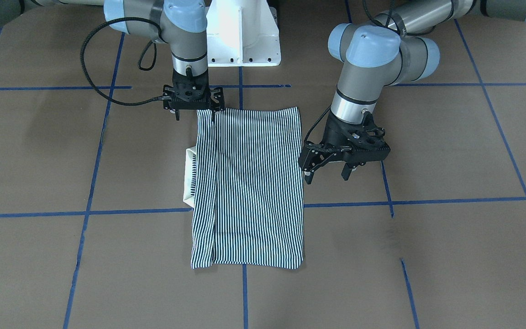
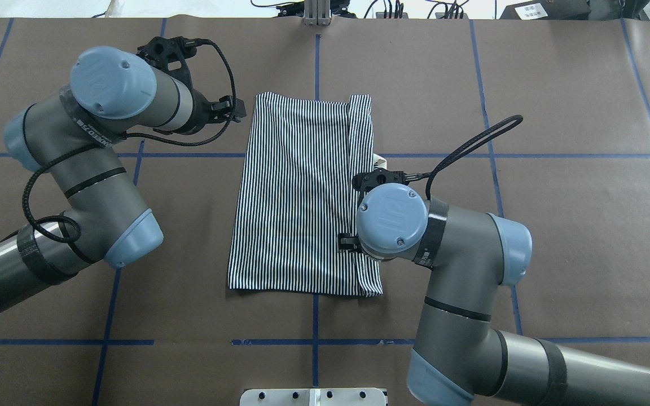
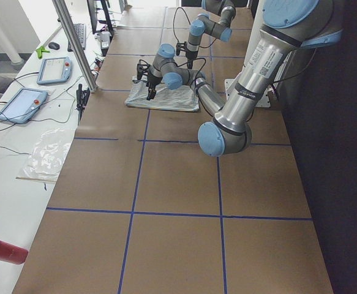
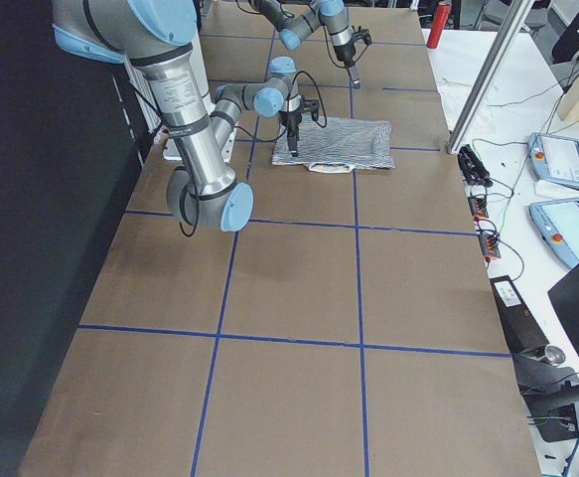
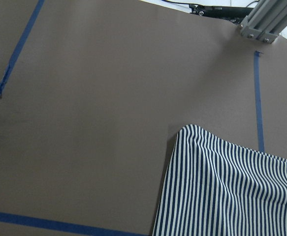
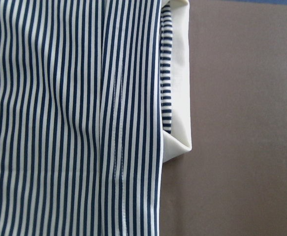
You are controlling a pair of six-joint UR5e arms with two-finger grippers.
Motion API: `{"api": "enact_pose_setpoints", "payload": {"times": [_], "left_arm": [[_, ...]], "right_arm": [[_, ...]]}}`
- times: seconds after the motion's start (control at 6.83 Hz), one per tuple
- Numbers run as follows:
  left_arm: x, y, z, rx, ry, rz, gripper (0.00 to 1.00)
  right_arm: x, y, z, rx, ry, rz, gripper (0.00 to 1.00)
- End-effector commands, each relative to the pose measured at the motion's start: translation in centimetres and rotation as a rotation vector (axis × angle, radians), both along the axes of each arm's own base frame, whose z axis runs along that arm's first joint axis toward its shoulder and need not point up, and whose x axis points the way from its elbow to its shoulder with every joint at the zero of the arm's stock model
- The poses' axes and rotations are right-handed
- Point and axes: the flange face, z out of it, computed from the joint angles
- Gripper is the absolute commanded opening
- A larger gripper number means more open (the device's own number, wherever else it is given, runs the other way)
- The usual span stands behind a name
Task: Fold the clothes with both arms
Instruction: 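Lower the right gripper onto the shirt's lower edge nearest it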
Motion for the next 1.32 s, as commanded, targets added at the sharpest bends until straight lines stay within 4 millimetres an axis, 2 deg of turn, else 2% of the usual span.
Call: {"api": "enact_pose_setpoints", "payload": {"times": [0.0, 0.29, 0.59, 1.17], "left_arm": [[-0.2, 0.3, 1.7, -0.013, -0.016, 0.005, 1.00], [-0.2, 0.3, 1.6, -0.011, -0.014, 0.005, 1.00], [-0.2, 0.3, 1.6, -0.011, -0.014, 0.005, 1.00], [-0.2, 0.3, 1.5, -0.009, -0.012, 0.005, 1.00]], "right_arm": [[-2.4, 1.3, 0.7, -0.011, 0.039, -0.044, 1.00], [-3.5, 2.1, 1.8, -0.012, 0.066, -0.074, 1.00], [-4.1, 2.0, 3.0, -0.009, 0.094, -0.097, 1.00], [-3.6, 1.8, 3.6, -0.009, 0.134, -0.132, 1.00]]}}
